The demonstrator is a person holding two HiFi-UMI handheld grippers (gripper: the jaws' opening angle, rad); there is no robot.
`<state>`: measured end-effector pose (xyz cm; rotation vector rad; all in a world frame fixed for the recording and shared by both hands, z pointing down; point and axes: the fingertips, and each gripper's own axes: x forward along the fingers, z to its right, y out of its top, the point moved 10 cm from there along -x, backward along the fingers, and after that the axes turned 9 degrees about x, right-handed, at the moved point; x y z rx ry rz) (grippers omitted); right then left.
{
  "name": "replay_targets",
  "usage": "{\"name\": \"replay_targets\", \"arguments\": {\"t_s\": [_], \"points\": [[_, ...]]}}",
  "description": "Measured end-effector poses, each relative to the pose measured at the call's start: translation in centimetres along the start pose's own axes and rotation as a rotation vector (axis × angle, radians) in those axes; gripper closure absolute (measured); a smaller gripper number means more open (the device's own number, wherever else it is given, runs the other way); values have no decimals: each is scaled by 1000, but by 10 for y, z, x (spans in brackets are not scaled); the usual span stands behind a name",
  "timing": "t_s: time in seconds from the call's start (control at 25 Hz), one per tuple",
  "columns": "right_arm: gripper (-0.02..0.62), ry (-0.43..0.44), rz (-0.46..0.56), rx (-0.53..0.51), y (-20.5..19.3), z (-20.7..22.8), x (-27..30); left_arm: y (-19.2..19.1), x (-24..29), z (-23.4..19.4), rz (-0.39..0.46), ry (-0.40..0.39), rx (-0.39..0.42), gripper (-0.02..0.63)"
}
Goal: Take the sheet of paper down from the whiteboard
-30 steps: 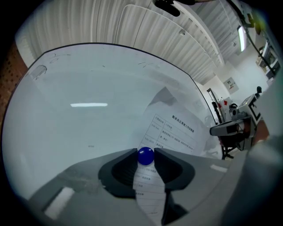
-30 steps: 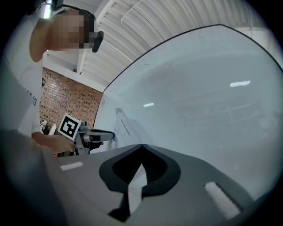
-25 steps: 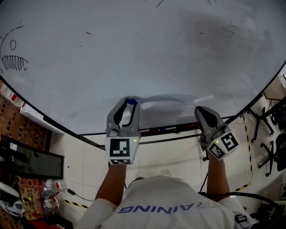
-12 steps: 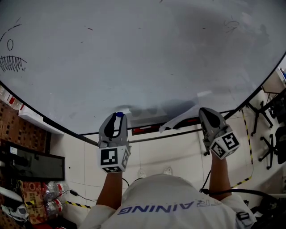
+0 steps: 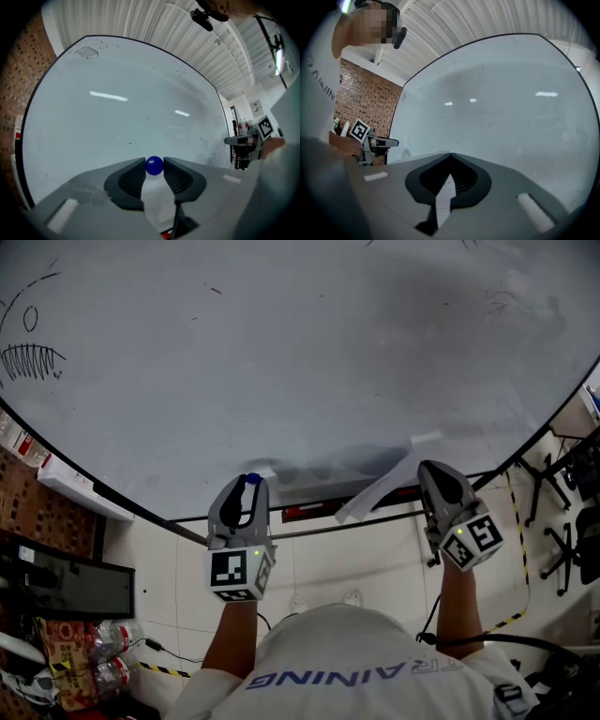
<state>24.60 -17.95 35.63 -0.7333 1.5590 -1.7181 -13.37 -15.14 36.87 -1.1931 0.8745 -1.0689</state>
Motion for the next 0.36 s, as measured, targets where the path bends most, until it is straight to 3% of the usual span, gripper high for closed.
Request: {"name": "replay_targets", "arguments": {"t_s": [0.36], "points": [[588, -16, 8, 4, 2, -2, 10, -1, 1, -2, -3, -20, -2, 476]]}}
